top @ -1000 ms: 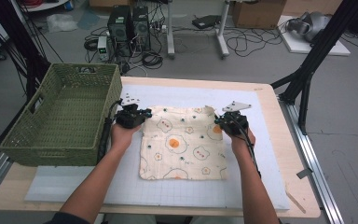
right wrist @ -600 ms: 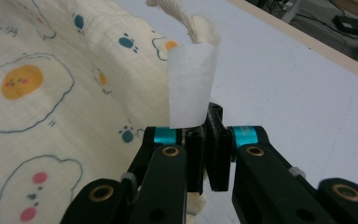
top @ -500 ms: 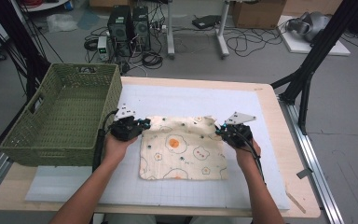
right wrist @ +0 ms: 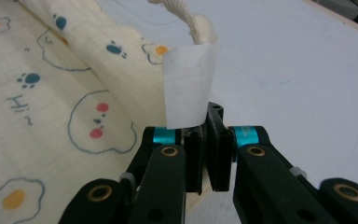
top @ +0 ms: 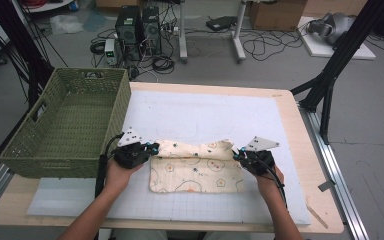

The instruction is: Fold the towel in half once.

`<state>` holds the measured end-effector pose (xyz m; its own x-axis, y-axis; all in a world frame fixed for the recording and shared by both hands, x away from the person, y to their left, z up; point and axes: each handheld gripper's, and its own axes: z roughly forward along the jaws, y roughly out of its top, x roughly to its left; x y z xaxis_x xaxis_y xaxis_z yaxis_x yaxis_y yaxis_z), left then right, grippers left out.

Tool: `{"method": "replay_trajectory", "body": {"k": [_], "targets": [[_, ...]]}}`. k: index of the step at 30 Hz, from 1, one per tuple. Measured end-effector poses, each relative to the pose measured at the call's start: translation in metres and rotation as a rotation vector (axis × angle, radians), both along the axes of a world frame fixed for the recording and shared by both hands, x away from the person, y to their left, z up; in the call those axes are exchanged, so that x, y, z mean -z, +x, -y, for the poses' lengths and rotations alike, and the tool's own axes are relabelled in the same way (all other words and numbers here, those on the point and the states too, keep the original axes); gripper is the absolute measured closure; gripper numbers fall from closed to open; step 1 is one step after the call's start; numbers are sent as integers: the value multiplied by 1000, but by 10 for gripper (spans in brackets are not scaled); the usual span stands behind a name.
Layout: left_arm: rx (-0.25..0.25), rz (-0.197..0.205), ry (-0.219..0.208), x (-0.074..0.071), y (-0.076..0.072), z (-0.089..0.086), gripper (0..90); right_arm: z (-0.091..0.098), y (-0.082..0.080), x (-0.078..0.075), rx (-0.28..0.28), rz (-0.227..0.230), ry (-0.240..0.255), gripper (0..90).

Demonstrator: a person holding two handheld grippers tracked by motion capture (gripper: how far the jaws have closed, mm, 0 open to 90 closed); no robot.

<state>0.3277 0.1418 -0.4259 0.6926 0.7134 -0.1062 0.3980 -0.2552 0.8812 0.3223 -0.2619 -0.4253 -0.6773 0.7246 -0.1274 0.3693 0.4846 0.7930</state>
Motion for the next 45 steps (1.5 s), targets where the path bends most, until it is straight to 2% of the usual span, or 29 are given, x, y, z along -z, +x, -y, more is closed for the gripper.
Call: {"method": "replay_trajectory", "body": {"k": [2,5,8,9,10,11,12,13,15,18,20,21,23,24,25,26,34,36,38,41,43,44,45], "targets": [[3,-7,-1,4,-4,-1,858,0,-6,7,-9,-16,-7,871],[14,-23,21,10,-8,-1,855,0,-9,11,-10,-22,-12,870],[20,-40,21,15,-12,-3,835,2,-12,15,-4,-25,-3,868],[23,-44,30,16,-12,-3,762,3,-14,17,-2,-28,-1,866],[14,-51,33,16,-12,-4,762,3,-14,17,-2,-28,-1,866],[-5,-55,27,15,-11,-6,685,3,-15,18,-2,-26,-1,866],[-16,-61,8,13,-10,-8,525,4,-17,19,-2,-20,0,866],[-23,-62,-16,11,-8,-10,525,4,-17,19,-2,-20,0,866],[-27,-54,-37,7,-5,-13,446,5,-17,21,0,-16,9,865],[-12,-44,-38,4,2,-11,415,5,-18,21,-1,-16,8,863],[8,-52,-39,5,5,-7,432,5,-18,21,0,-14,13,862],[23,-60,-50,6,5,-5,476,5,-19,21,0,-16,16,861],[54,-62,-28,8,3,-1,629,6,-20,20,-1,-14,21,861],[62,-58,-15,8,2,0,745,7,-20,20,-1,-10,19,861],[62,-41,-10,9,-1,1,823,7,-21,20,-3,-10,24,859],[60,-25,-15,9,-3,1,856,8,-22,19,0,-9,25,858],[122,5,-59,3,-24,-3,865,15,-32,14,-20,11,44,847],[131,8,-63,2,-28,-6,865,18,-35,14,-25,18,48,824],[137,8,-65,2,-33,-8,864,20,-39,13,-23,17,53,762],[137,7,-65,5,-39,-13,864,26,-43,11,17,20,47,633],[156,-3,-82,5,-41,-15,855,33,-45,9,50,25,37,593],[162,-11,-92,5,-41,-15,824,37,-45,9,70,24,31,582],[158,-12,-104,4,-41,-16,751,41,-46,9,88,20,21,570]]}}
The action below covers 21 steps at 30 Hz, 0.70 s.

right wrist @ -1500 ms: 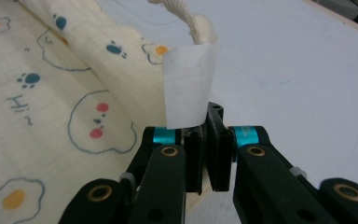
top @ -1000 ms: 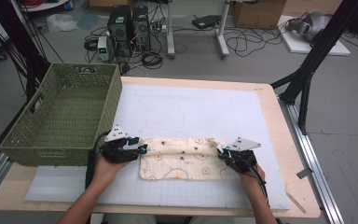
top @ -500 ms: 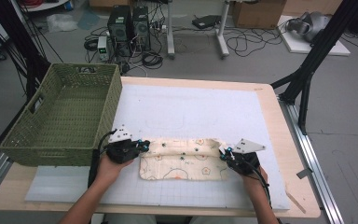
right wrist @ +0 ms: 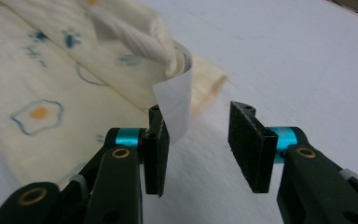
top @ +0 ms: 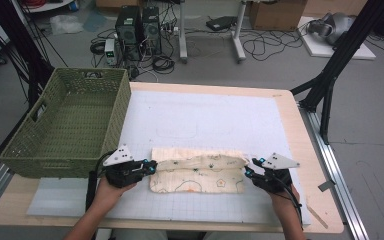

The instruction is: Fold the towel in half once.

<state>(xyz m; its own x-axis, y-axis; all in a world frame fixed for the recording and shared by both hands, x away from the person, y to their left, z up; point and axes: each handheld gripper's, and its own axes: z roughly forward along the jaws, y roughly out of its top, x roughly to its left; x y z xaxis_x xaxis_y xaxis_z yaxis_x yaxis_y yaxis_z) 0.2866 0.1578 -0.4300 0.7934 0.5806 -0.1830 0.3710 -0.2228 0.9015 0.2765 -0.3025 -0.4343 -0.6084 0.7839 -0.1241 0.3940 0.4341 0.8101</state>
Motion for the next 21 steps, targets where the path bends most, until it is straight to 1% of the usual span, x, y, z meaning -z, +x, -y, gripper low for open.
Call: {"method": "replay_trajectory", "body": {"k": [2,4,5,6,8,10,12,13,14,16,18,21], "targets": [[-21,6,-28,-3,0,-4,625,8,-1,0,38,1,-12,555],[-35,0,-56,-5,1,-7,528,16,-3,-1,79,4,-28,554],[-43,1,-58,-6,2,-9,506,20,-3,-2,107,8,-30,555],[-54,-2,-54,-5,2,-9,495,23,-4,-3,126,7,-16,559],[-75,-10,-27,-2,4,-8,498,27,-6,-4,136,11,30,578],[-92,-27,12,2,5,-6,505,24,-7,-5,109,9,56,592],[-98,-39,45,6,6,-3,513,15,-8,-5,62,6,67,600],[-99,-47,50,8,6,-1,517,10,-9,-5,34,4,72,603],[-96,-45,64,9,6,0,522,5,-10,-5,11,4,75,605],[-93,-52,84,12,7,3,526,-4,-12,-3,-32,-9,80,604],[-98,-56,97,13,8,6,525,-11,-12,2,-56,-23,65,600],[-86,-64,115,15,8,11,524,-20,-8,6,-78,-64,79,589]]}}
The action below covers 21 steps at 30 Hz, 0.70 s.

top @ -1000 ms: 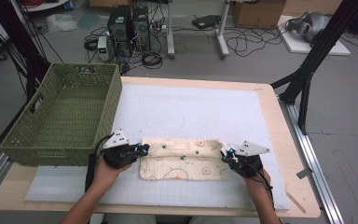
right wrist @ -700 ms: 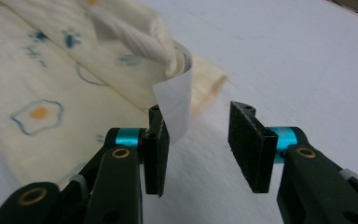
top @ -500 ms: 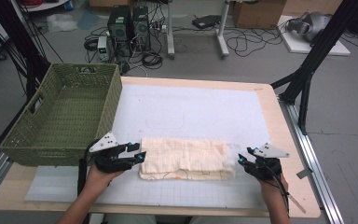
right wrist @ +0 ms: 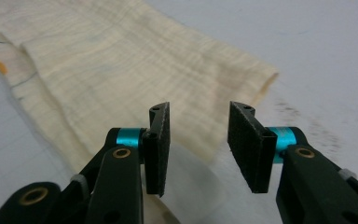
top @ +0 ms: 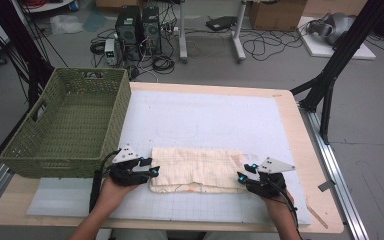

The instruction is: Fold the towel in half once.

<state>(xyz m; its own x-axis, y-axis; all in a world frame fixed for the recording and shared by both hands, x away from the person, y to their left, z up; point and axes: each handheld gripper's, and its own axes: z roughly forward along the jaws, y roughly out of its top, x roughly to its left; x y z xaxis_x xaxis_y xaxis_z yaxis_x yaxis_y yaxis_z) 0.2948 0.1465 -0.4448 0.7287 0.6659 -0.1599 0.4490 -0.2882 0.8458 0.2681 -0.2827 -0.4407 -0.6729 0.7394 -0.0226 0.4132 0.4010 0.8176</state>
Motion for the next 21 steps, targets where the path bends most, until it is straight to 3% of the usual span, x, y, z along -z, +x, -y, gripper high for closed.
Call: {"method": "replay_trajectory", "body": {"k": [5,7,12,14,21], "targets": [[21,-2,44,3,-1,8,586,-13,2,7,-51,-38,-58,630],[24,2,72,5,-1,11,631,-14,4,9,-59,-51,-53,679],[38,38,151,5,-5,18,869,-14,5,9,-94,-60,-40,860],[40,47,146,5,-6,18,892,-14,4,9,-96,-56,-43,874],[46,57,39,-4,-7,9,893,-10,1,0,-98,-25,-19,874]]}}
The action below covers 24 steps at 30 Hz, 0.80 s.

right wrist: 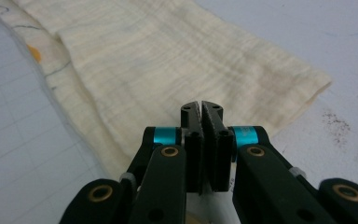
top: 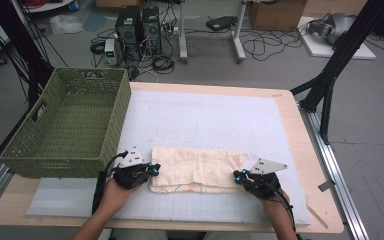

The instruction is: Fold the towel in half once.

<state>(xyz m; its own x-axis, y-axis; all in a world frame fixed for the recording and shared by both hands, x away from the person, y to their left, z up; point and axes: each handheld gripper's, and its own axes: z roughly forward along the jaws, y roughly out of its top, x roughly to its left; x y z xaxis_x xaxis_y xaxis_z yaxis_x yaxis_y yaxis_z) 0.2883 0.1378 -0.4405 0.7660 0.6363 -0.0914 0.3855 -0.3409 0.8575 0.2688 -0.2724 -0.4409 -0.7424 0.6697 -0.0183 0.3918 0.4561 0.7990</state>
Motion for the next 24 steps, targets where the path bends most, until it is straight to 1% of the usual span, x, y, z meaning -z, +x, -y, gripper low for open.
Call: {"method": "replay_trajectory", "body": {"k": [1,3,5,8,9,10,13,14,16,18,20,21,22,23,24], "targets": [[2,1,-9,0,0,-1,894,1,0,-1,-2,7,-3,875],[7,-2,-16,-1,0,-2,894,2,-1,-2,-2,7,9,875],[17,-2,-34,-2,-2,-3,895,3,-2,-4,-6,21,18,876],[15,-6,-84,-7,-3,-7,895,5,-4,-10,-4,29,36,876],[19,-5,-89,-9,-3,-9,895,6,-5,-11,-6,34,40,876],[20,-12,-104,-10,-4,-10,895,6,-6,-12,-10,36,42,877],[31,-21,-125,-13,-7,-14,896,6,-9,-15,-21,31,43,877],[38,-28,-130,-14,-8,-15,896,6,-10,-16,-28,37,44,877],[45,-47,-145,-15,-10,-17,896,6,-13,-18,-37,35,42,877],[48,-63,-124,-14,-10,-17,895,6,-16,-20,-45,21,41,876],[40,-83,-95,-9,-9,-17,894,4,-18,-17,-43,14,10,867],[35,-93,-67,-6,-8,-15,893,3,-17,-13,-43,4,-11,840],[34,-101,-47,-4,-7,-13,877,2,-16,-10,-36,-10,-34,793],[20,-96,-35,-4,-6,-12,805,2,-14,-7,-27,-15,-46,770],[-3,-86,-34,-4,-6,-11,692,2,-13,-7,-27,-15,-41,746]]}}
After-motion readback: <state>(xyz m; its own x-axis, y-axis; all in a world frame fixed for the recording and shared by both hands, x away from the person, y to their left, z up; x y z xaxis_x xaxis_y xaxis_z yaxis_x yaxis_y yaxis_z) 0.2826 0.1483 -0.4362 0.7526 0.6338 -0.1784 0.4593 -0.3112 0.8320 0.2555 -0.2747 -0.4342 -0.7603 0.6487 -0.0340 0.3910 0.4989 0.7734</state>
